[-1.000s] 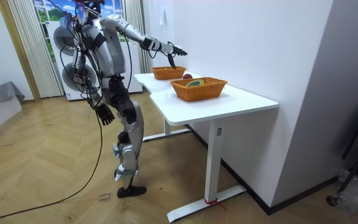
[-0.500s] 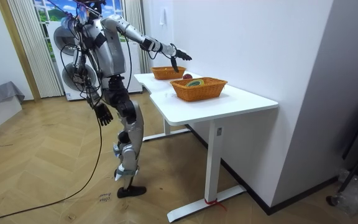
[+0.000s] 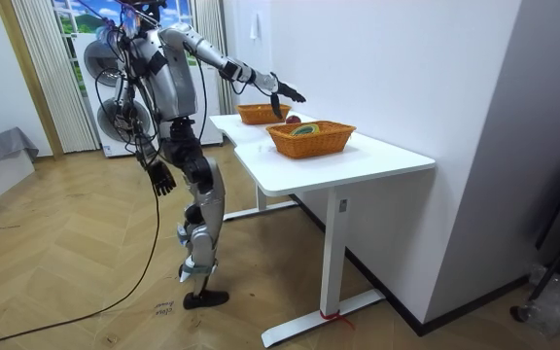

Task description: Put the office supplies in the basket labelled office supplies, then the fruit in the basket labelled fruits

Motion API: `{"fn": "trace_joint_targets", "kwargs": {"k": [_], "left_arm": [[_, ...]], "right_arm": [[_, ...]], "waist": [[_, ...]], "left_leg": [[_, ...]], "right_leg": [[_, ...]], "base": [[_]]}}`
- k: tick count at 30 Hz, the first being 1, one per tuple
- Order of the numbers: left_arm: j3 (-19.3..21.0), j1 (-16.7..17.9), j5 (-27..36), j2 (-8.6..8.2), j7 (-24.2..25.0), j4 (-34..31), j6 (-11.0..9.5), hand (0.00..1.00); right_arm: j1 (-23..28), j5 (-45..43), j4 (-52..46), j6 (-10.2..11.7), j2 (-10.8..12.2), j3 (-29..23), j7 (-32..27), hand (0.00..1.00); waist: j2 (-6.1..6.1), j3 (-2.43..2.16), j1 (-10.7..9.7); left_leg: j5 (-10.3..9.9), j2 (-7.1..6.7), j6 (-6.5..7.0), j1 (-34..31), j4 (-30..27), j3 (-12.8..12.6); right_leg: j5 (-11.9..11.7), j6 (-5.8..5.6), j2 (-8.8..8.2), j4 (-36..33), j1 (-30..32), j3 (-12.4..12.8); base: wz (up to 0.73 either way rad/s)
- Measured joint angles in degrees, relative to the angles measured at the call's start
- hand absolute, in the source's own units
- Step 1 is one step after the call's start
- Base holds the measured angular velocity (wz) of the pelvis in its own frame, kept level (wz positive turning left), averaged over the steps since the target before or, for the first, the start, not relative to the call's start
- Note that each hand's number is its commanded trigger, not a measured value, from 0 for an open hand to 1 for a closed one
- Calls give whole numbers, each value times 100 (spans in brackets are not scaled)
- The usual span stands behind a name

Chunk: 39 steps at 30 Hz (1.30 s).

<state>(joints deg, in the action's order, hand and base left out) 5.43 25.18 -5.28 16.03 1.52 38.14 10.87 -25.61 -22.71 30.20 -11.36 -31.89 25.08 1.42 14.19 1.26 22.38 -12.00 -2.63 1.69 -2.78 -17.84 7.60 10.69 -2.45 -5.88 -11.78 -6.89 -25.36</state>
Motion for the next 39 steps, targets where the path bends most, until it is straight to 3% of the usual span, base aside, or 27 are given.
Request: {"fn": "trace_joint_targets", "kwargs": {"k": [14, 17, 23, 27, 35, 39], "left_arm": [[-5, -71, 120, -6, -109, 23, -100, 0], [-5, -103, 120, -25, -98, 31, -124, 0], [-8, -134, 119, -88, -96, 123, -125, 0], [-10, -163, 118, -106, -104, 126, -130, 0], [-14, -236, 118, -127, -146, 204, -130, 0], [-120, -243, 109, -135, -234, 228, -133, 0]], "right_arm": [[-9, 348, 762, 59, 83, -46, -86, 0], [-9, 339, 760, 75, 96, -127, -88, 0], [-9, 443, 757, 154, 123, -195, -87, 0], [-13, 456, 787, 196, 122, -212, -89, 0], [-39, 545, 935, 195, 121, -411, -189, 0], [-41, 605, 984, 195, 122, -421, -282, 0]], "waist": [[-45, 47, -10], [-127, 79, -6], [-268, 31, -6], [-346, 32, -6], [-293, -4, -37], [-289, 7, -44]], "left_leg": [[-78, -2, 25, -199, -216, 23], [-159, 10, 24, -306, -398, 23], [-163, 10, 27, -408, -423, 24], [-163, 14, 25, -421, -415, 15], [-162, 6, 26, -616, -433, 19], [-165, 4, 31, -666, -441, 19]], "right_leg": [[-20, -18, 22, 3, 60, -8], [-41, -19, 73, 2, 96, 11], [-47, -17, 74, 3, 190, 14], [-47, -17, 82, 3, 201, 4], [-48, -16, 78, -3, 379, 4], [-48, -17, 75, -4, 411, 7]], "base": [[0], [-1], [0], [1], [0], [0]]}}
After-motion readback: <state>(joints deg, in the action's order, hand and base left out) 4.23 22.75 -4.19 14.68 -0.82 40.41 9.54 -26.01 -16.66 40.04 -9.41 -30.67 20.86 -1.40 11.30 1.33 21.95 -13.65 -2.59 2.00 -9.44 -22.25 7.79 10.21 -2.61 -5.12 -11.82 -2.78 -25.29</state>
